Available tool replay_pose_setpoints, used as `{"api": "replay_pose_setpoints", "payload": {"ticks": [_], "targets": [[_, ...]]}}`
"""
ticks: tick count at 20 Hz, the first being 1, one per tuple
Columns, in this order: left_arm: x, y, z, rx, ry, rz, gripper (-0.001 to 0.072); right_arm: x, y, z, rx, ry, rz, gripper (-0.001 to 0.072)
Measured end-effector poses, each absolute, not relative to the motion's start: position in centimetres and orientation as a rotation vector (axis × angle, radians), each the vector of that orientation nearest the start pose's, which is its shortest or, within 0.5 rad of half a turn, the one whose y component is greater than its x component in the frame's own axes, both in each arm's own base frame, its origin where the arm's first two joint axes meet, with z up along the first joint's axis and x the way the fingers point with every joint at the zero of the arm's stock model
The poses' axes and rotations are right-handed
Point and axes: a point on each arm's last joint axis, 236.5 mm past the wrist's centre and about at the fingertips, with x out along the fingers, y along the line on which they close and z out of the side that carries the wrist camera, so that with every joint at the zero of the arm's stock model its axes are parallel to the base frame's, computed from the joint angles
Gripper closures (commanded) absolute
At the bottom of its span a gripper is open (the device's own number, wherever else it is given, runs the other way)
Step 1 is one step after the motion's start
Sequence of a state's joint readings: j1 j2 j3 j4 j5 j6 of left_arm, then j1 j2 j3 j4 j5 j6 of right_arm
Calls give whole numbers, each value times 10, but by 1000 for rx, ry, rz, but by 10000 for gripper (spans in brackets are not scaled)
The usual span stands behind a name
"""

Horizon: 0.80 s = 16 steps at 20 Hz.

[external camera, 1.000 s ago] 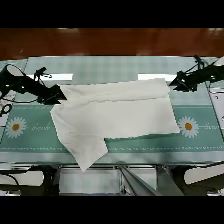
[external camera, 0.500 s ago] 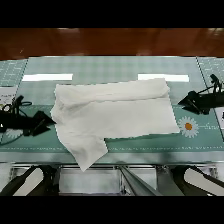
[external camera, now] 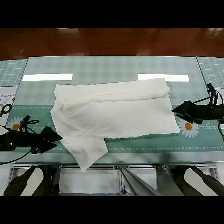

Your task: Fold the shirts.

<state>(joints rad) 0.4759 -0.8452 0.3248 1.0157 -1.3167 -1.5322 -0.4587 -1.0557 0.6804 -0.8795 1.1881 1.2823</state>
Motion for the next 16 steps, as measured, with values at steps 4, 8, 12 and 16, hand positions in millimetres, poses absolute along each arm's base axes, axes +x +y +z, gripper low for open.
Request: {"api": "replay_pose_setpoints", "payload": {"ticks": [4,8,12,16], "targets": [[149,-70,-98,-931,1643,58,198,289,15,-27,775,1255,146,308],[153,-93,-103,-963,1626,29,248,289,16,-27,776,1253,147,308],[169,-101,-107,-939,1550,-4,691,294,10,-27,780,1232,127,308],[179,-118,-97,-949,1502,-114,691,294,-25,-28,842,1182,22,308]]}}
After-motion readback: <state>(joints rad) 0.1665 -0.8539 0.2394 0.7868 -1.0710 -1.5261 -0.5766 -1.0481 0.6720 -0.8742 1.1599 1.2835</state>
